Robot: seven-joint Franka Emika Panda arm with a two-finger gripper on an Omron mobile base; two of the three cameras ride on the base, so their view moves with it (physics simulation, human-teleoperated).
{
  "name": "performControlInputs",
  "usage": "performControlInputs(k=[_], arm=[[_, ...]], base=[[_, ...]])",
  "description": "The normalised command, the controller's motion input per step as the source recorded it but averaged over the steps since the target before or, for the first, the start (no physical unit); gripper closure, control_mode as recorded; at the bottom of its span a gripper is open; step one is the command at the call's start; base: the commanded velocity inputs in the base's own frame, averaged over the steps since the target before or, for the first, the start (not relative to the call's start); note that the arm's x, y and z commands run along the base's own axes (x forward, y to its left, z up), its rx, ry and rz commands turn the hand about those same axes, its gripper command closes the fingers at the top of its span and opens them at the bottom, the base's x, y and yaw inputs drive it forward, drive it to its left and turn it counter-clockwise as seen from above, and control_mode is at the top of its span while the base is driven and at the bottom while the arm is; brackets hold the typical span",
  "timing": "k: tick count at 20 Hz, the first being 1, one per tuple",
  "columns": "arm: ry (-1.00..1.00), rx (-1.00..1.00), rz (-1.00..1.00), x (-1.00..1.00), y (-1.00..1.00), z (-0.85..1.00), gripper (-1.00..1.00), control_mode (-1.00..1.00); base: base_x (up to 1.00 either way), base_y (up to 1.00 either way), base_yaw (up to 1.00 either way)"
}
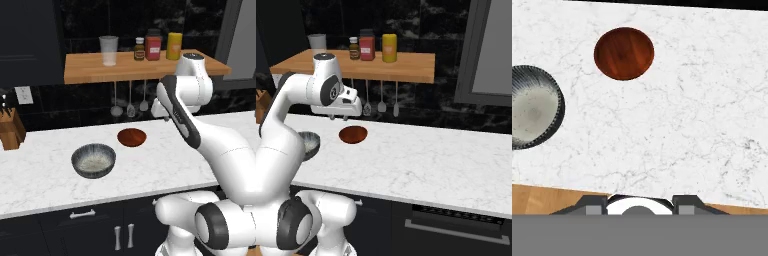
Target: Pick up the bowls on the counter and stack them on top of one another in the open cabinet. Place the smaller bowl on top of the larger bowl.
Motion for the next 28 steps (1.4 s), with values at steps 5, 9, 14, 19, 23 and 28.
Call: performControlInputs(k=[5, 9, 14, 19, 23, 28], arm=[[-0.01, 0.03, -0.01, -0.34, -0.1, 0.0, -1.0, -1.0], [-0.01, 0.09, -0.02, -0.56, -0.11, -0.07, -1.0, -1.0], [-0.01, 0.12, -0.08, -0.17, -0.21, -0.23, -1.0, -1.0], [-0.07, 0.26, -0.07, -0.01, -0.3, -0.28, -1.0, -1.0], [0.0, 0.26, -0.05, 0.16, -0.17, -0.42, -1.0, -1.0], [0.03, 0.18, 0.0, 0.53, 0.0, -0.56, -1.0, -1.0]], base=[[0.0, 0.0, 0.0], [0.0, 0.0, 0.0], [0.0, 0.0, 0.0], [0.0, 0.0, 0.0], [0.0, 0.0, 0.0], [0.0, 0.0, 0.0]])
